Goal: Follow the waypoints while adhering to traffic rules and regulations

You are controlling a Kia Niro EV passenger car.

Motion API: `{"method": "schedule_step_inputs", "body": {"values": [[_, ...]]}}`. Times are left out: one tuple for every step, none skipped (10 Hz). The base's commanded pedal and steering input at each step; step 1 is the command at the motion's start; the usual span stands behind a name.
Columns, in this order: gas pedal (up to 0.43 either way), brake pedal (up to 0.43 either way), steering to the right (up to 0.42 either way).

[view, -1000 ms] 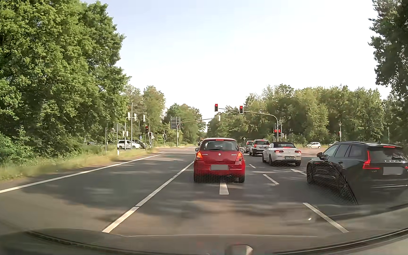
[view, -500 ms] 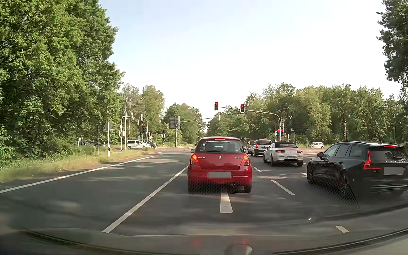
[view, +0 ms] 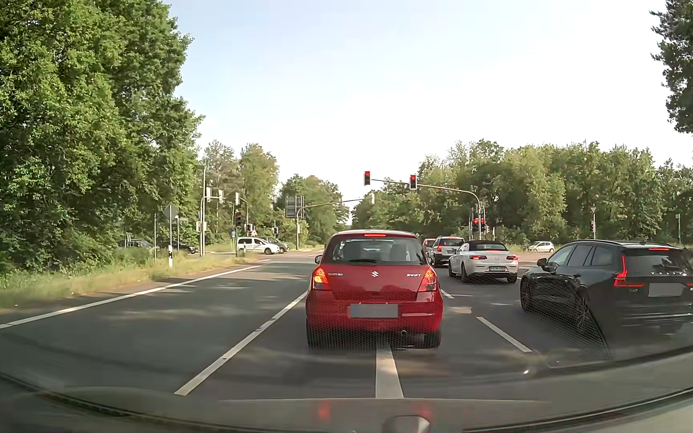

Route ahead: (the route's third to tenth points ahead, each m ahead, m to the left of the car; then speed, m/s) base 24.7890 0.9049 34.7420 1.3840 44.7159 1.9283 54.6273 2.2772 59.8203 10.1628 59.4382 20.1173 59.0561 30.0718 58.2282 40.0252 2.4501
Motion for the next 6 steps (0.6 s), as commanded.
{"method": "schedule_step_inputs", "body": {"values": [[0.000, 0.305, 0.000], [0.000, 0.305, 0.000], [0.000, 0.305, 0.000], [0.000, 0.305, 0.000], [0.000, 0.299, 0.000], [0.000, 0.299, 0.000]]}}
